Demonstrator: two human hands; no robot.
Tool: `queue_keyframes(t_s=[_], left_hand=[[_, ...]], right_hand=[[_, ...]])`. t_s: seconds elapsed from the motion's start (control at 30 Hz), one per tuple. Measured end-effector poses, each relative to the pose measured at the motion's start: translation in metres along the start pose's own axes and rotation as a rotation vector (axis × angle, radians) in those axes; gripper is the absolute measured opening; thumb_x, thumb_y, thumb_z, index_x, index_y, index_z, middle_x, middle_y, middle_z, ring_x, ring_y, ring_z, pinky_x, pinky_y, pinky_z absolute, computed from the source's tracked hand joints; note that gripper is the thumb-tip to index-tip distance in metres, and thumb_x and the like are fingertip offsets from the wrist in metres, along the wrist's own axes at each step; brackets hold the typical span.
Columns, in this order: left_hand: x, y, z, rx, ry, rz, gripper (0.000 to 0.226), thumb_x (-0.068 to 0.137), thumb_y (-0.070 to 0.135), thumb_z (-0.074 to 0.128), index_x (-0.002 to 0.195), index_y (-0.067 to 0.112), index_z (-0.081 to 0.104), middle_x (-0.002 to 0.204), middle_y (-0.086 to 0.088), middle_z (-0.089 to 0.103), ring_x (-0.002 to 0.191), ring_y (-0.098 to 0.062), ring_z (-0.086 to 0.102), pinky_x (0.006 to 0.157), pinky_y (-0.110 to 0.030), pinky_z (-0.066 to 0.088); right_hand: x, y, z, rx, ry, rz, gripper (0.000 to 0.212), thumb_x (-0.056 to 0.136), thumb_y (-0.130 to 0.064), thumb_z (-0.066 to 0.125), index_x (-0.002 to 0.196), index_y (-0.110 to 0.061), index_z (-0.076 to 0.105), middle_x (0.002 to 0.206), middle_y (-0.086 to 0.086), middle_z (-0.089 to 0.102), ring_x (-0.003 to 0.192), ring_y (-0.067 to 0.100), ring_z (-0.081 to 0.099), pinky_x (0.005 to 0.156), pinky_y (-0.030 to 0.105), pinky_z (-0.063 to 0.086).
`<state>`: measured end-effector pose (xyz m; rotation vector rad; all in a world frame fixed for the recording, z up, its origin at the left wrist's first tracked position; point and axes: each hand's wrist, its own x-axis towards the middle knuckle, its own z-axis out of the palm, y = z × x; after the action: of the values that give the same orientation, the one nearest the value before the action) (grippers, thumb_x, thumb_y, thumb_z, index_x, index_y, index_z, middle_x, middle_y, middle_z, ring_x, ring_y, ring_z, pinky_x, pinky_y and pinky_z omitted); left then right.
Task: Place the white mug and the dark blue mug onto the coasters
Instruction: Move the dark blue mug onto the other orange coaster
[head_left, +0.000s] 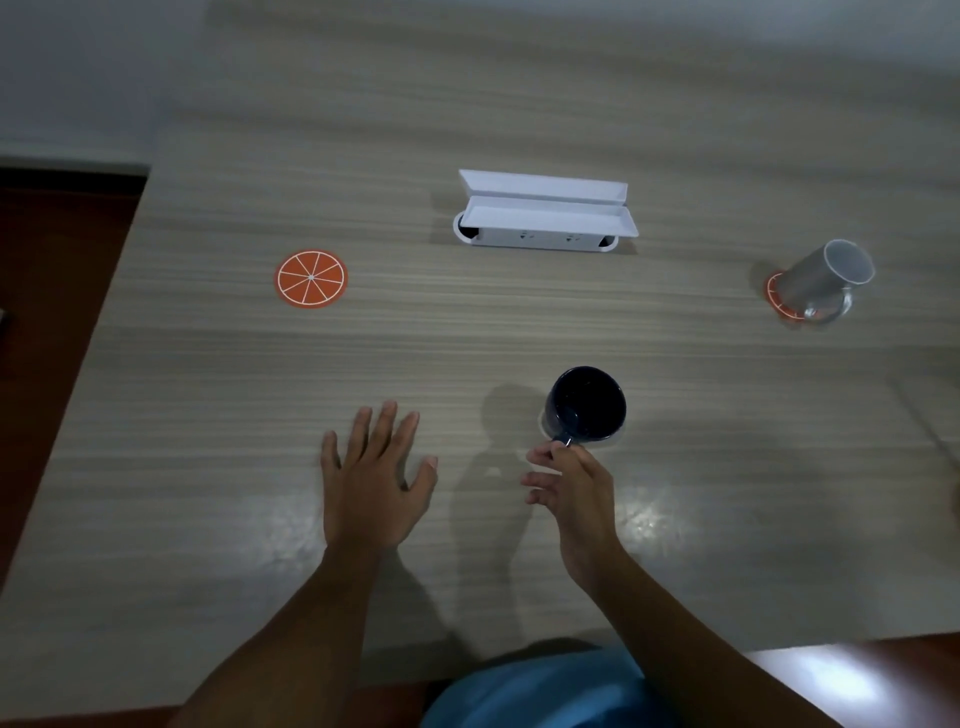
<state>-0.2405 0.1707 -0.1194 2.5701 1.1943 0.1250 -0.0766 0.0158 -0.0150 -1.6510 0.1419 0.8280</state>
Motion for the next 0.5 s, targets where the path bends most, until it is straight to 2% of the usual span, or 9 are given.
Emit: queue_keyframes(t_s=[0.07, 0.2, 0.3, 0.4, 0.5], left_hand=[[0.000, 0.001, 0.000, -0.001, -0.007, -0.003, 0.065, 0.097, 0.066, 0.038, 0.156, 0.041, 0.031, 0.170, 0.010, 0.023, 0.159, -0.017, 0.010, 0.125, -0.053, -0.002], [0.000, 0.002, -0.004, -0.009, -0.020, -0.011, 0.065, 0.097, 0.066, 0.037, 0.157, 0.041, 0.030, 0.170, 0.010, 0.021, 0.160, -0.017, 0.008, 0.126, -0.054, -0.001], [0.000, 0.004, -0.007, 0.001, -0.034, -0.005, 0.067, 0.097, 0.067, 0.034, 0.159, 0.040, 0.028, 0.171, 0.009, 0.015, 0.160, -0.017, 0.004, 0.126, -0.056, -0.004], [0.000, 0.006, -0.008, 0.009, -0.039, -0.097, 0.078, 0.096, 0.072, 0.028, 0.163, 0.035, 0.015, 0.173, 0.004, 0.004, 0.160, -0.020, -0.006, 0.125, -0.059, -0.012], [0.001, 0.007, -0.009, 0.009, -0.041, -0.167, 0.085, 0.095, 0.074, 0.023, 0.165, 0.027, 0.007, 0.174, 0.001, -0.002, 0.159, -0.021, -0.013, 0.125, -0.061, -0.010]], right_hand=[[0.001, 0.002, 0.000, 0.003, 0.008, -0.050, 0.028, 0.105, -0.018, 0.050, 0.087, -0.006, 0.069, 0.085, 0.009, 0.073, 0.073, 0.022, 0.067, 0.061, 0.031, 0.053], [0.002, 0.006, -0.004, -0.055, 0.027, -0.183, 0.041, 0.108, -0.024, 0.045, 0.078, -0.005, 0.066, 0.070, 0.007, 0.067, 0.063, 0.018, 0.062, 0.059, 0.030, 0.053], [0.005, 0.002, -0.005, -0.115, -0.013, -0.254, 0.042, 0.108, -0.022, 0.044, 0.076, -0.005, 0.065, 0.067, 0.005, 0.067, 0.060, 0.015, 0.061, 0.055, 0.026, 0.051], [0.010, -0.005, 0.005, -0.196, -0.076, -0.297, 0.043, 0.108, -0.021, 0.043, 0.076, -0.002, 0.064, 0.069, 0.009, 0.068, 0.060, 0.015, 0.062, 0.054, 0.027, 0.051], [0.012, -0.012, 0.026, -0.246, -0.163, -0.339, 0.043, 0.109, -0.020, 0.041, 0.077, -0.002, 0.064, 0.071, 0.010, 0.068, 0.061, 0.017, 0.062, 0.056, 0.030, 0.052]])
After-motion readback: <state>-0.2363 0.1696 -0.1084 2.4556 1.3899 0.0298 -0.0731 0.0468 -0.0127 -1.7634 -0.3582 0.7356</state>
